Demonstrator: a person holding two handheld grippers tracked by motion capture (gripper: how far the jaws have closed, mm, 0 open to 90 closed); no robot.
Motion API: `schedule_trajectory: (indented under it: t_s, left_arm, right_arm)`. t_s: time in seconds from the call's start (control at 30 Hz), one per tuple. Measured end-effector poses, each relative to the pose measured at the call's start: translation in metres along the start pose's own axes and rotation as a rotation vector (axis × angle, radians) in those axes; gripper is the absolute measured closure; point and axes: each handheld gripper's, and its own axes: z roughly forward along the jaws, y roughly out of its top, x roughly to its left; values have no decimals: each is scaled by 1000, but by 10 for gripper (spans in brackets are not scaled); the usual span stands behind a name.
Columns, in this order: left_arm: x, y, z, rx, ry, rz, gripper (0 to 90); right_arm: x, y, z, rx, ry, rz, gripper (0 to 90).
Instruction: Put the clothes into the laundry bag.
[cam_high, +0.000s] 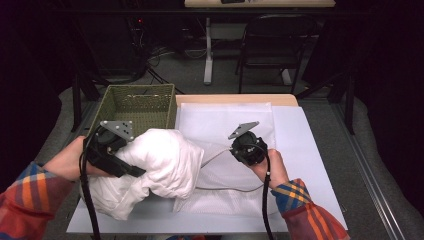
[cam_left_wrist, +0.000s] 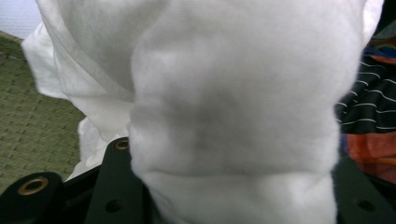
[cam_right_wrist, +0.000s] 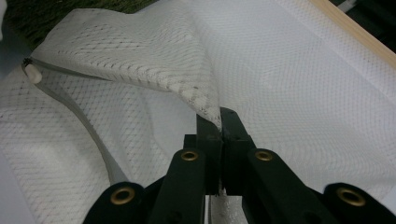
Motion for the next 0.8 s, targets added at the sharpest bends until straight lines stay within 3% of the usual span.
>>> schedule_trajectory:
  t_s: [0.07, 0.47, 0.7, 0.8]
  left_arm:
    - [-4, 1, 6, -10, -24, 4, 525]
    - [-21, 9, 27, -32, -71, 42, 523]
    - [-28, 16, 42, -38, -90, 38, 518]
    - [-31, 19, 50, -47, -121, 35, 516]
  right_arm:
    - [0, 0, 0, 1, -1, -1, 886]
    - [0, 2, 0, 1, -4, 15, 887]
    - [0, 4, 0, 0, -6, 19, 887]
    - [1, 6, 3, 1, -5, 18, 886]
